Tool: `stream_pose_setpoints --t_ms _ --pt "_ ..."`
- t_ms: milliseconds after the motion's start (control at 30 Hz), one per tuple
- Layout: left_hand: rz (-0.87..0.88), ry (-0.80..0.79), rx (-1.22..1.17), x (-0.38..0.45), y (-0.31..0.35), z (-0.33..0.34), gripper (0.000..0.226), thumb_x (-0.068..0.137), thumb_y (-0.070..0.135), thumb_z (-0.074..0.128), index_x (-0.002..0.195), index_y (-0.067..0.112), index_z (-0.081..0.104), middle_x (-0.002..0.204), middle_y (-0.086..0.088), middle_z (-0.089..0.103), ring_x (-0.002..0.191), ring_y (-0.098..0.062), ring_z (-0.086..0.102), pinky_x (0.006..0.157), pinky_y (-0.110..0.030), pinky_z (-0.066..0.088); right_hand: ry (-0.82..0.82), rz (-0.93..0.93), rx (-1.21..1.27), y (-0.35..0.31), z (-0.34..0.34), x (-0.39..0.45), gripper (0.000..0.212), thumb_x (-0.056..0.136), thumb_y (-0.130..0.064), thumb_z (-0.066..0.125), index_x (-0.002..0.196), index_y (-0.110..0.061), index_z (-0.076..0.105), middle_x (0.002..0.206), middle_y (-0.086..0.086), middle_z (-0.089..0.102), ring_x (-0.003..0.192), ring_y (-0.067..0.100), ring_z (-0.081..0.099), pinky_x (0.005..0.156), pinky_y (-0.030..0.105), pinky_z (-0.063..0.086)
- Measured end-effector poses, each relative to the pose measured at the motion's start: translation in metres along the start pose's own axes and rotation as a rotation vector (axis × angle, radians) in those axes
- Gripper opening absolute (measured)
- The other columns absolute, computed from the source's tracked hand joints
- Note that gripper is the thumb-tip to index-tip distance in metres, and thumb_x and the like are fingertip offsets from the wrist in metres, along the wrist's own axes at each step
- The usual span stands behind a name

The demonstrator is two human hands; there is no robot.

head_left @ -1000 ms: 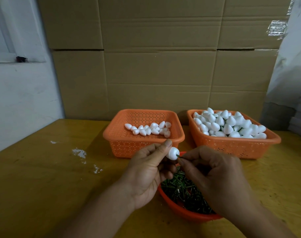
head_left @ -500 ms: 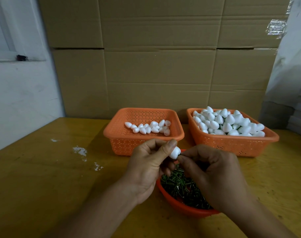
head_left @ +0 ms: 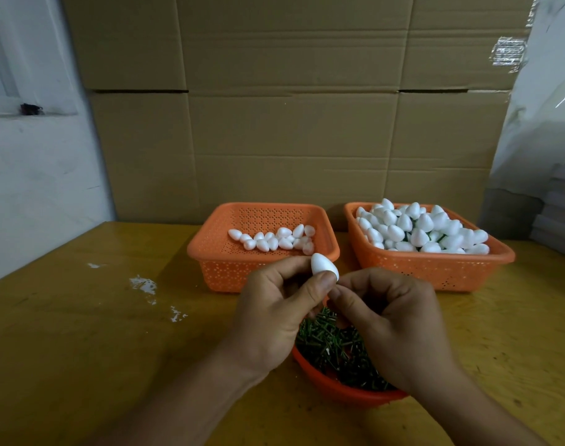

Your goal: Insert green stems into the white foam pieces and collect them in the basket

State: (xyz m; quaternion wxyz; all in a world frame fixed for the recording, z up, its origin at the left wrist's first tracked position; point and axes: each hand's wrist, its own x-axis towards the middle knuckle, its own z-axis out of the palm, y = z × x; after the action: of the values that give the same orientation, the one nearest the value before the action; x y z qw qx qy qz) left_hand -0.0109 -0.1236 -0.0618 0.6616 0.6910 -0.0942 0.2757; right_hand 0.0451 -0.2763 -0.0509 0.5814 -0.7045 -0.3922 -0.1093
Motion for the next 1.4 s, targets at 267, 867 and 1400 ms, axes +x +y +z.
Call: stream_pose_setpoints --t_ms 267,867,1400 --pt "0.097 -0.063 0.250 -0.004 0.006 0.001 0.019 0.099 0.031 0.055 0.094 0.016 0.066 0.070 0.016 0.060 0.066 0.001 0.055 0.062 -0.014 0.043 -0.005 0.029 0.069 0.003 0.003 -0.002 0.005 0.082 -0.033 0.073 0.081 -0.028 0.074 0.064 -0.001 0.072 0.052 0.015 0.067 0.047 0.029 0.053" --pt "0.013 -0.012 0.223 -0.008 -0.010 0.003 0.043 0.092 0.049 0.050 0.134 0.041 0.052 0.085 0.007 0.060 0.076 -0.009 0.060 0.072 -0.024 0.051 0.211 0.106 0.071 0.017 -0.029 0.034 0.012 0.087 -0.012 0.073 0.077 -0.016 0.074 0.064 -0.001 0.073 0.050 0.004 0.062 0.048 0.015 0.048" --pt "0.048 -0.046 0.398 -0.011 -0.018 0.001 0.034 0.092 0.067 0.034 0.116 0.052 0.053 0.086 0.004 0.060 0.075 -0.009 0.058 0.068 -0.026 0.049 0.507 0.304 -0.375 0.092 -0.112 0.130 0.010 0.091 -0.022 0.071 0.081 -0.023 0.074 0.066 -0.004 0.071 0.056 0.011 0.070 0.061 0.035 0.060"
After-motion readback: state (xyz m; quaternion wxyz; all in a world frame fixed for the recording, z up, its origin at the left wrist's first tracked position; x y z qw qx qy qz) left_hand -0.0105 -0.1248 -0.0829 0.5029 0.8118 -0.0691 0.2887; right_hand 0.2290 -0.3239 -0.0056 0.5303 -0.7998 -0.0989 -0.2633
